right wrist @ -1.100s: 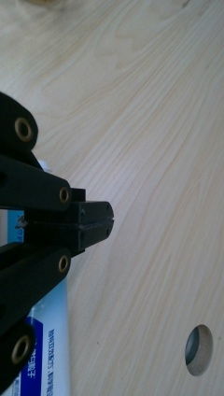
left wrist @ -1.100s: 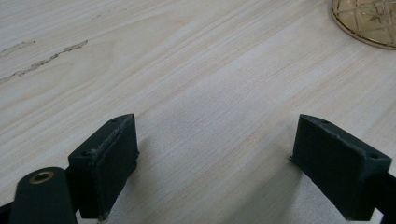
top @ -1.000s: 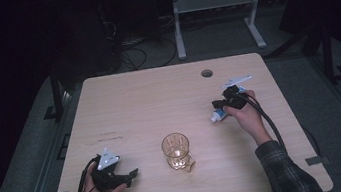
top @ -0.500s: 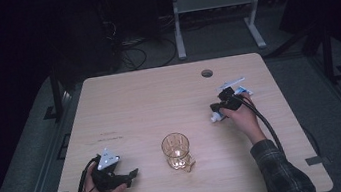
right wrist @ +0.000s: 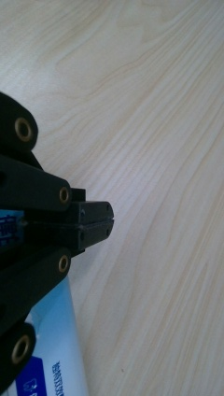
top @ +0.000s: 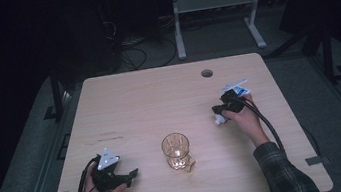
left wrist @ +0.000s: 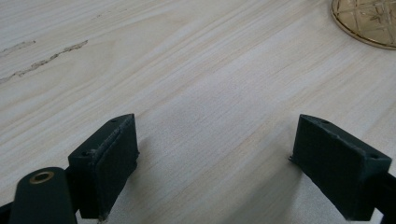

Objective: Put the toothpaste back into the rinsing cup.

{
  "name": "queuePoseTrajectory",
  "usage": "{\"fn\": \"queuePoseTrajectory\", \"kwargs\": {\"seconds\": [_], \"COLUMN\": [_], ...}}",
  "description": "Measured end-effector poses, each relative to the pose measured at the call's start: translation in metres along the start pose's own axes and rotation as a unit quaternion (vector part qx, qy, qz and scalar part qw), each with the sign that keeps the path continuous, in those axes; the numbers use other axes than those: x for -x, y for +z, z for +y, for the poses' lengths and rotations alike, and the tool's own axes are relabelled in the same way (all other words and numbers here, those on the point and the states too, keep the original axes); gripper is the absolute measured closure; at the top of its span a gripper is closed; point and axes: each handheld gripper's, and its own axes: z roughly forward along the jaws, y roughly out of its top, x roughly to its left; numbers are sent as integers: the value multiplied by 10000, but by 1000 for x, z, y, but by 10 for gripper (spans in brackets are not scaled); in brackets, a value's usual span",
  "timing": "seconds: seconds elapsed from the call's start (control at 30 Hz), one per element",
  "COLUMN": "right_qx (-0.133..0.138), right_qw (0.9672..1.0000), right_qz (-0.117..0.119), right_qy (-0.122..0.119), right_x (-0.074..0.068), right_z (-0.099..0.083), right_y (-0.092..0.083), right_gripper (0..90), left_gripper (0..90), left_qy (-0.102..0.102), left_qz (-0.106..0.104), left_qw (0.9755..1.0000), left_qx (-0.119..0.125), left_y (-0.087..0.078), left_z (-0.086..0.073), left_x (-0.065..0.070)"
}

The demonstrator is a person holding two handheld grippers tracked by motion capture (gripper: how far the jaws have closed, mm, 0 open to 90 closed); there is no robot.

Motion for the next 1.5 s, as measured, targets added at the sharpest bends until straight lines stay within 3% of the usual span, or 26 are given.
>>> {"fn": "queuePoseTrajectory", "kwargs": {"seconds": [0.33,1.5], "right_qx": [-46,-121], "right_qw": [9999,9997], "right_qz": [-27,-177], "right_qy": [-102,-77], "right_x": [-2,9], "right_z": [-4,-43], "right_y": [-8,-46], "right_gripper": [896,897], "left_gripper": [130,130], "left_qy": [0,0], "left_qz": [0,3], "left_qw": [10000,10000], "left_qx": [2,0], "left_y": [0,0], "left_z": [0,0], "left_x": [0,0]}}
